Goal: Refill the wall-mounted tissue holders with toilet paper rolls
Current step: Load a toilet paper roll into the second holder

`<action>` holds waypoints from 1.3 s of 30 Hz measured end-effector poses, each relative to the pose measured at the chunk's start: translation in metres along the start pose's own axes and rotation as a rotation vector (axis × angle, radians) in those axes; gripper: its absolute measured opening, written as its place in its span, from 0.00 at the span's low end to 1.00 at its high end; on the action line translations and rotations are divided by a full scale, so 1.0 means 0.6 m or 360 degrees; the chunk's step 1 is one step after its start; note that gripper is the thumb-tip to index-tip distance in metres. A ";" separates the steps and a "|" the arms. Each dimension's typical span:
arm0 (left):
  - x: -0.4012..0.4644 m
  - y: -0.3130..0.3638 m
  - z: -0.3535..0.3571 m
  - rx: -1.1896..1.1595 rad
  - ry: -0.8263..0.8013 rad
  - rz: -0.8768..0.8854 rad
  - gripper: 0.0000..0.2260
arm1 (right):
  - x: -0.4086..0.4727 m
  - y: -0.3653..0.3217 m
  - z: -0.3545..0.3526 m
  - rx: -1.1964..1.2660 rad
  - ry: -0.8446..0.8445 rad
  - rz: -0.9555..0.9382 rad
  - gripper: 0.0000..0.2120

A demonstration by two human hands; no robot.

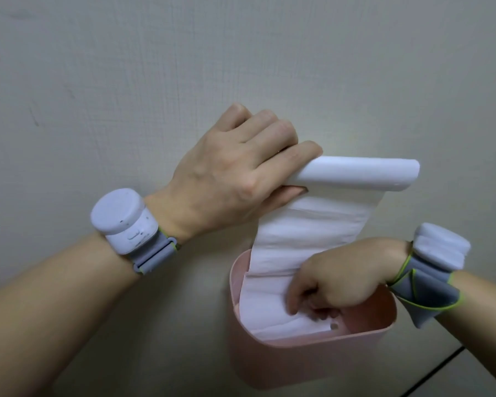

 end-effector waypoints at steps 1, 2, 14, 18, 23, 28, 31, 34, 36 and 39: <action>-0.001 0.000 0.000 -0.0009 -0.0011 0.0010 0.17 | 0.000 0.002 0.005 -0.0005 -0.0029 0.0025 0.17; -0.001 0.001 0.001 -0.0021 -0.0019 0.0018 0.17 | 0.001 0.003 0.012 -0.0019 -0.0055 0.0047 0.18; -0.003 0.000 0.004 -0.0044 -0.0039 0.0054 0.18 | -0.007 0.012 0.022 -0.0310 -0.0052 0.0128 0.19; -0.004 0.001 0.004 -0.0048 -0.0041 0.0069 0.18 | -0.008 0.007 0.017 -0.0301 -0.0007 0.0112 0.19; -0.004 0.001 0.003 -0.0045 -0.0029 0.0064 0.17 | -0.002 -0.013 0.025 -0.0219 -0.0041 -0.0006 0.22; -0.006 0.001 0.002 -0.0051 -0.0037 0.0065 0.17 | 0.011 -0.017 0.047 -0.0324 -0.0193 0.0043 0.25; -0.008 0.002 0.002 -0.0047 -0.0033 0.0066 0.17 | 0.005 -0.019 0.028 -0.0280 -0.0084 0.0001 0.25; -0.009 0.002 0.003 -0.0044 -0.0034 0.0080 0.17 | 0.003 -0.027 0.024 -0.0212 -0.0063 -0.0068 0.24; -0.009 0.002 0.002 -0.0050 -0.0037 0.0092 0.17 | 0.008 -0.032 0.032 -0.0227 -0.0085 -0.0103 0.22; -0.009 0.004 0.002 -0.0053 -0.0037 0.0101 0.17 | 0.008 -0.037 0.030 -0.0240 -0.0077 -0.0119 0.22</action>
Point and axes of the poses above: each hand's wrist, its own x-axis towards the middle knuckle, its own z-axis out of the palm, y = z × x, the point moved 5 cm from there along x, towards the middle knuckle, and after that the axes turned 7 degrees about -z, right-handed, at the moved point
